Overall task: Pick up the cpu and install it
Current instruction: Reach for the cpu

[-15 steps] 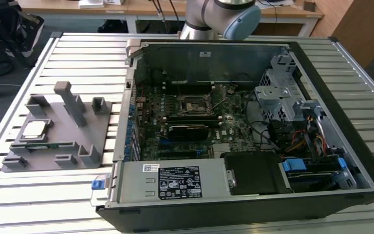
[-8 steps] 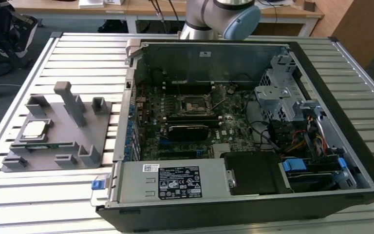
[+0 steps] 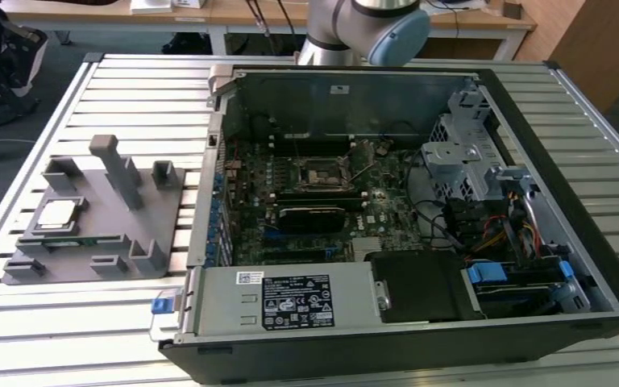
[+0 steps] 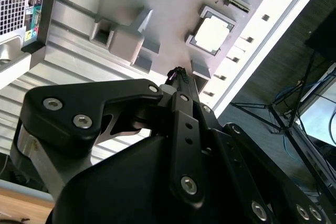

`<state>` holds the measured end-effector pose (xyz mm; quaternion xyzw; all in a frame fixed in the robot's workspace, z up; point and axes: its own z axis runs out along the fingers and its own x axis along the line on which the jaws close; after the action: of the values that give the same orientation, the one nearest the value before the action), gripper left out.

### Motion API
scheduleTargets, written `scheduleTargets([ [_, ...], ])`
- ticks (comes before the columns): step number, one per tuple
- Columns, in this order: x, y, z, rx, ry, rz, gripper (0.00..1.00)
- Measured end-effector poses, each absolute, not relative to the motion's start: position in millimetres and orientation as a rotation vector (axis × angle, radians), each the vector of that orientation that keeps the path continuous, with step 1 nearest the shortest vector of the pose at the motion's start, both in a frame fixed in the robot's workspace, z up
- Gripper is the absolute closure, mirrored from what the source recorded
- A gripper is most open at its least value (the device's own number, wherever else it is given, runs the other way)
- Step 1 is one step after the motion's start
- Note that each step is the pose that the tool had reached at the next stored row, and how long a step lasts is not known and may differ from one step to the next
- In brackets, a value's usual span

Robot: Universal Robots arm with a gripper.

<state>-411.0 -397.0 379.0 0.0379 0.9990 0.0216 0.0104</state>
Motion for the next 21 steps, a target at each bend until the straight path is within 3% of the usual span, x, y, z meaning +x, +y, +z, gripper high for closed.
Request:
scheduleTargets([
  [21, -451.8, -394.5, 373.9, 0.118, 3.12, 0.067, 0.89],
])
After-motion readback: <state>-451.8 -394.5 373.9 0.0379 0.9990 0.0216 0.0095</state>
